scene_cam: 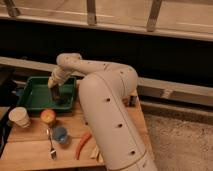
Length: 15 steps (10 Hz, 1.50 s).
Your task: Wipe tray with eraser
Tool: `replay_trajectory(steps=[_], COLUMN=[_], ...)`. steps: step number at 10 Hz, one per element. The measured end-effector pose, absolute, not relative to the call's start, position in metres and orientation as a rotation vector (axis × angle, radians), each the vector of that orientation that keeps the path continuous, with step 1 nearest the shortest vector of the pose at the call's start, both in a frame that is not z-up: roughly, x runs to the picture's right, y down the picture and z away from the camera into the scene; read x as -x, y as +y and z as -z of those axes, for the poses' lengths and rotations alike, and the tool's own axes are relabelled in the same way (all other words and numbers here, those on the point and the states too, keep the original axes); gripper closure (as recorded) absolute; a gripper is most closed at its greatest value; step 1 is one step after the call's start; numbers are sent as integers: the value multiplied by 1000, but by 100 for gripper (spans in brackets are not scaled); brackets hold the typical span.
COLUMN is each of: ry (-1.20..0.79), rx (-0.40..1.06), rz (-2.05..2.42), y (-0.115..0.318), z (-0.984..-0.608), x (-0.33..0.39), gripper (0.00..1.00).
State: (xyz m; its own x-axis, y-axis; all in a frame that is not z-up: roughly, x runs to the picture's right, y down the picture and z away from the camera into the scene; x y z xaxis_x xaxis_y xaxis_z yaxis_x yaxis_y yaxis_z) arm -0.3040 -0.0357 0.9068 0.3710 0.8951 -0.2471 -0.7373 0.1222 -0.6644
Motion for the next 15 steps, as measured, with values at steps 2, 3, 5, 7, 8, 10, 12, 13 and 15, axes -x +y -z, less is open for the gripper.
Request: replay_trajectory(steps=[2,3,5,7,8,10,12,13,15], ry=[-204,-189,-169,-181,-190,-220,-247,-254,-247], rx=[810,807,785,767,763,767,781,793,803], rz=[-1198,-1211,-1247,-1246,-1239,-1210,-1182,-1173,-1165], y=[-28,-25,-27,-38,-43,-57,-62,-58,-47], z=[-898,-893,-893,-897,-900,-908,-910,-909,-899], x=[293,282,259,258,263,293,321,330,333], gripper=[94,94,94,94,94,94,94,94,94])
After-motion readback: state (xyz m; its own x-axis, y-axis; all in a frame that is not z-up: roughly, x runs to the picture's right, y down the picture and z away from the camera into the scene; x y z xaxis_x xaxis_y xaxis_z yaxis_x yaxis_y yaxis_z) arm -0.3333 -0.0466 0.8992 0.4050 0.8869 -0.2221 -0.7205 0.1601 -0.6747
